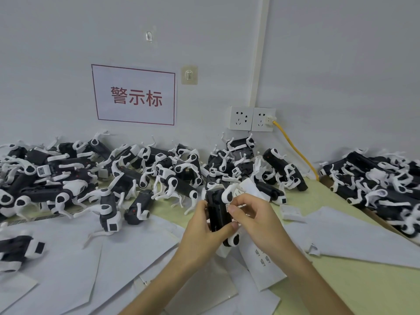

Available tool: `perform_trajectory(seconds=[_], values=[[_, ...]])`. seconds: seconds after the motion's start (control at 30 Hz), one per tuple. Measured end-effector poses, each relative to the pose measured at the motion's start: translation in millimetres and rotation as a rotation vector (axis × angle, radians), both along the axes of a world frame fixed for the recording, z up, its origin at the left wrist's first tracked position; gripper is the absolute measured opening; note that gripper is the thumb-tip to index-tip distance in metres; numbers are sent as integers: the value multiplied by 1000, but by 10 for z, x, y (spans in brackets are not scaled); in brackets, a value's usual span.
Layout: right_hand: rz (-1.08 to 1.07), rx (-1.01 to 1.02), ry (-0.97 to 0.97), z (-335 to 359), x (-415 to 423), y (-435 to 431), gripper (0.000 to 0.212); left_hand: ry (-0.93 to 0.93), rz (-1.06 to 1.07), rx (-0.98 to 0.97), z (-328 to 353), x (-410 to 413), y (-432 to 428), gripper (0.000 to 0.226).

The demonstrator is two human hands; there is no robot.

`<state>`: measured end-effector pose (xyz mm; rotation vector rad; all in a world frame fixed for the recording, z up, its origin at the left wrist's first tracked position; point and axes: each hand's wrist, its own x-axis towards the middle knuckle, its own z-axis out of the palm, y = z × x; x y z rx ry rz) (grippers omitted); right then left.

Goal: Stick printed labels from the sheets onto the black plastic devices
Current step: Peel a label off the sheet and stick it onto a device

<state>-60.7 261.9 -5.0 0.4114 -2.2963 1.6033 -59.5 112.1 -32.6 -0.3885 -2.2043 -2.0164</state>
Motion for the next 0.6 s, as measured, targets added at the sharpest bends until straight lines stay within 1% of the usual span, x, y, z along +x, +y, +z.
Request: perform_trajectory(seconds=[0.17, 0.23, 0.3, 0.4, 0.43, 0.53, 0.6], values=[[-14, -10, -8, -22, -2, -16, 15, 44, 32, -52, 12, 23, 5, 45], [-28, -57, -26, -36, -5, -21, 13, 54, 50, -68, 6, 27, 4, 46], [-31, -123, -57, -51, -2, -23, 13, 64, 55, -86, -9, 26, 0, 43], [-46, -214, -80, -40, 5, -11, 27, 63, 39, -70, -16, 18, -14, 40], [-35, -219, -82, -29, 4, 3, 28, 51, 22, -49, -12, 15, -16, 40], [57, -143, -78, 7, 6, 22, 20, -17, -54, 43, 13, 16, -13, 38], [76, -111, -73, 19, 19, 17, 19, -17, -94, 56, 26, 18, -17, 36]])
